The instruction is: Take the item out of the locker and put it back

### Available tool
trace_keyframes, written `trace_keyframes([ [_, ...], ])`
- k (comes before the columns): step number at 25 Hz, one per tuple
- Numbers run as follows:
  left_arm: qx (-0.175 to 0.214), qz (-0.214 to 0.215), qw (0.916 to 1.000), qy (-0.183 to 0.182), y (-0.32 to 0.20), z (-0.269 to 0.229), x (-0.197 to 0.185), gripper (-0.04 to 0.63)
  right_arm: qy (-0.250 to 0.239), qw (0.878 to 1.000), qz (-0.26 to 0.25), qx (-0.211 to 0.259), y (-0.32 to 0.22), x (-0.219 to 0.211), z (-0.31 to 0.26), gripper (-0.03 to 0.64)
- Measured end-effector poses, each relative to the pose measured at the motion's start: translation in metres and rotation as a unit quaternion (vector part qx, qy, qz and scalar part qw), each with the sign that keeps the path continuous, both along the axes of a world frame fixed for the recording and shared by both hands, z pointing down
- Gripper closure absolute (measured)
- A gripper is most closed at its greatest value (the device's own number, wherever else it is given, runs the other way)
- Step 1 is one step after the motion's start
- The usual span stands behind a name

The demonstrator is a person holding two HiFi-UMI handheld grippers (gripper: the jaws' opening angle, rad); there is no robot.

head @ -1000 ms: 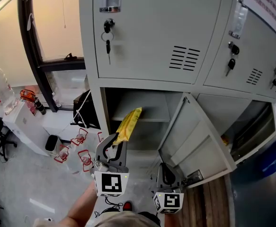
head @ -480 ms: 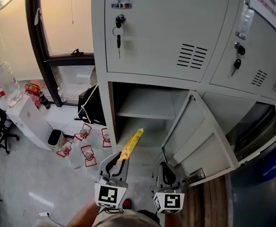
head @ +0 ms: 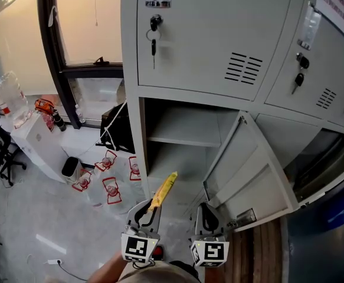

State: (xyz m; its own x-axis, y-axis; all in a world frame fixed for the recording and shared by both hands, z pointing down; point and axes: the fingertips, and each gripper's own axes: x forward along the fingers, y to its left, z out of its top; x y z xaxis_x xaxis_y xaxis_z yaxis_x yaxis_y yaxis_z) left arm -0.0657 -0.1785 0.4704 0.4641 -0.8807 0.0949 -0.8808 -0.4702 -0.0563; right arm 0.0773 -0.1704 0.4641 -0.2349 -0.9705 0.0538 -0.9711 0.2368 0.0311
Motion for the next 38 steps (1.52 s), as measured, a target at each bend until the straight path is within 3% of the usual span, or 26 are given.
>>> trace_keyframes([
  [15, 0.0, 0.003, 0.9999, -0.014, 0.004, 0.003, 0.006, 0.515, -0.004, 1.0, -0.005, -0.007, 0.002, 0.001, 0.005, 0.594],
  [24, -0.009, 0.006, 0.9999, 0.008, 0.002, 0.002, 0.007, 0.517, -0.001, 1.0, -0.001, -0.008, 0.002, 0.003, 0.004, 0.594],
  [38, 0.019, 0.028, 0.9992, -0.02, -0.024, -0.003, 0.022, 0.517, 0.002, 0.999, 0.034, -0.012, 0.008, 0.016, 0.007, 0.594],
])
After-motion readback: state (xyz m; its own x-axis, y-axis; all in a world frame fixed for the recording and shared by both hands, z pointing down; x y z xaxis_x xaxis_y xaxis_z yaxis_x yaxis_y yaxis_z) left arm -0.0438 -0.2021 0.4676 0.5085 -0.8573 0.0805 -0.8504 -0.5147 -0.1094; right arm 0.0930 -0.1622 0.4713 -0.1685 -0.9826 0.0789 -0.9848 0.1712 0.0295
